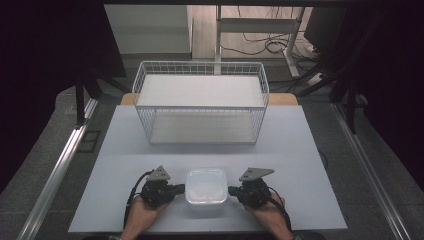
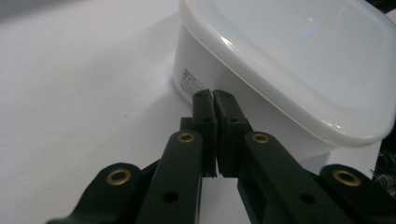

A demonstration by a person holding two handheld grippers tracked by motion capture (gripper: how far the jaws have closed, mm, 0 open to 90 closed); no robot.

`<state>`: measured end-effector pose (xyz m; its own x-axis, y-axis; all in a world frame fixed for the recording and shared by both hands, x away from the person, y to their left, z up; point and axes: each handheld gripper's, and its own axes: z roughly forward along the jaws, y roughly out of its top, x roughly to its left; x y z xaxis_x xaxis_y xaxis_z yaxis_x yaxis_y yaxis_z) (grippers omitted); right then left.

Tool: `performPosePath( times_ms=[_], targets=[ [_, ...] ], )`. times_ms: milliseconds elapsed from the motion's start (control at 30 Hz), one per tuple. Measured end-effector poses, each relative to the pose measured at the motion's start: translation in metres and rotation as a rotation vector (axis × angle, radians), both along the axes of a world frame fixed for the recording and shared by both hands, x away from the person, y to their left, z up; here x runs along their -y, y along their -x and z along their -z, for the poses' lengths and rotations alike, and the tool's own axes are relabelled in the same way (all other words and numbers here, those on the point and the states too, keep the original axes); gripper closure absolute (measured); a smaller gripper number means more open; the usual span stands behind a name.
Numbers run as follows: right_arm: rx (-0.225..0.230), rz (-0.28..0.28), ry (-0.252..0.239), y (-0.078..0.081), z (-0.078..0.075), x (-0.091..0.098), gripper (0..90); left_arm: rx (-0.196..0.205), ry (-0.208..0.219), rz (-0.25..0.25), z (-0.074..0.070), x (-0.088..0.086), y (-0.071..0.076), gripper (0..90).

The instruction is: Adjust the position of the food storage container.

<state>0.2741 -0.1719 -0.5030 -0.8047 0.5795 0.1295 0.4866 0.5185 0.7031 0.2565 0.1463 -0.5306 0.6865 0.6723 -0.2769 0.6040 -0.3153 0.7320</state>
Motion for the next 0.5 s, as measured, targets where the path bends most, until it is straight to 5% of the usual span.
performPosePath(
  times_ms=[167,300,433,467,500],
  targets=[
    [-0.001,-0.009,0.007,0.0,0.001,0.0,89.4,-0.004,-0.016,-0.007,0.001,-0.001,-0.001,85.8],
    [0.044,0.01,0.02,0.0,-0.003,0.006,82.2,0.011,-0.028,-0.024,-0.006,-0.01,0.004,80.5],
    [0.063,0.024,0.009,-0.001,-0.005,0.015,67.5,0.04,-0.047,-0.035,-0.01,-0.017,0.011,65.3],
    [0.071,0.023,0.012,-0.001,-0.005,0.018,58.1,0.041,-0.048,-0.037,-0.009,-0.019,0.013,54.5],
    [0.071,0.023,0.012,-0.001,-0.005,0.018,58.1,0.041,-0.048,-0.037,-0.009,-0.019,0.013,48.8]
  ],
)
